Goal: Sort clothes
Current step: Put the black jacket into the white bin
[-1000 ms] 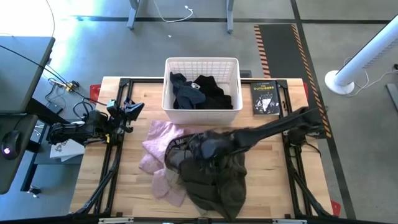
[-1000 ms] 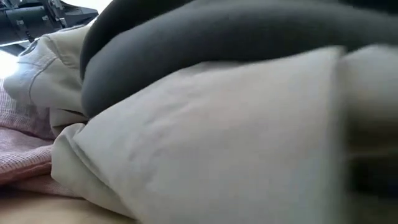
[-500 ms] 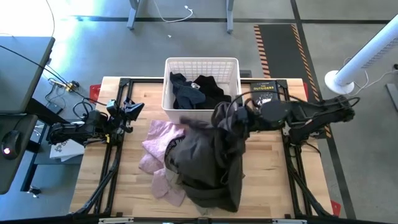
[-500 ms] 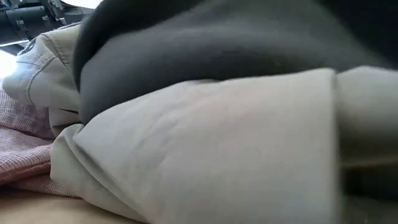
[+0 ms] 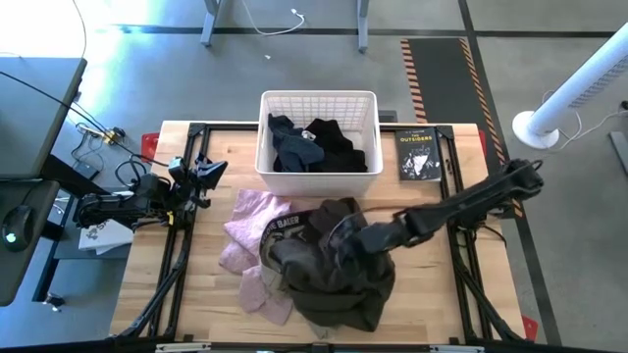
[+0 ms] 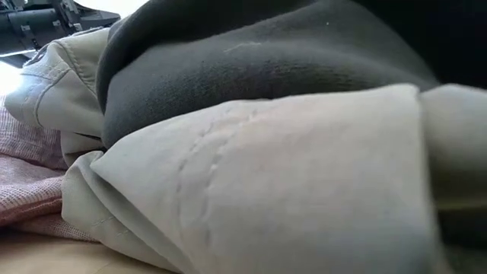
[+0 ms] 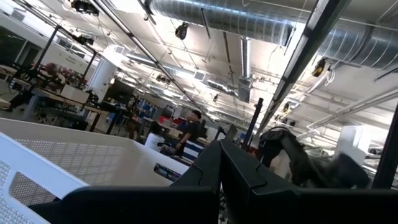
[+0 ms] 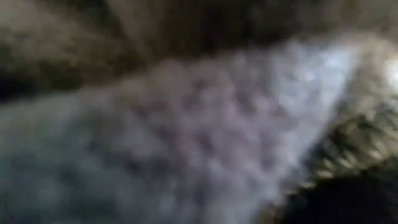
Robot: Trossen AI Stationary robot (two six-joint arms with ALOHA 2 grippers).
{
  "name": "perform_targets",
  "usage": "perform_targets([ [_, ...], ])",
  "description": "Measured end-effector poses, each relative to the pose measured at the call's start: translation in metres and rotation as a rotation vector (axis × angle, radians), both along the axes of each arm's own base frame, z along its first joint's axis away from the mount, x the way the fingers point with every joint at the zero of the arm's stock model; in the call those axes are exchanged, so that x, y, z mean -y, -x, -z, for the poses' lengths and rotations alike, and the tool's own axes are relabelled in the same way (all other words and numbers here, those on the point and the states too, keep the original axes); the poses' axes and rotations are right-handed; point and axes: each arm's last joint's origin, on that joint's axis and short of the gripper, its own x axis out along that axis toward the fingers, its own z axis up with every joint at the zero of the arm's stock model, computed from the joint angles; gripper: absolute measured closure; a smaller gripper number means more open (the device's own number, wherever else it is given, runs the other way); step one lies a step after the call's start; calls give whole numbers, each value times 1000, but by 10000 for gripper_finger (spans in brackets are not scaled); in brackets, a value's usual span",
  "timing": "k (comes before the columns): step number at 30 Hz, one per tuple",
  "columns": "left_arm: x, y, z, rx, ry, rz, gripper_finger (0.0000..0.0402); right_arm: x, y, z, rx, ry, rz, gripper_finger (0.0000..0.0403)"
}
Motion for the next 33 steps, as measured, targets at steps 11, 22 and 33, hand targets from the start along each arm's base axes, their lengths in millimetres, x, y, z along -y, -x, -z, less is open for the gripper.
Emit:
perform_targets([
  [11,0,0,0,-1,8,-15,401,-29,-34,42,-184,58,-229,340],
  [22,0,0,0,-3,8,-15,401,-41,-45,13,-169,149,-228,164],
  [33,-1,0,1,-7,9,-16,401,-51,-59,52,-185,121,-204,46],
])
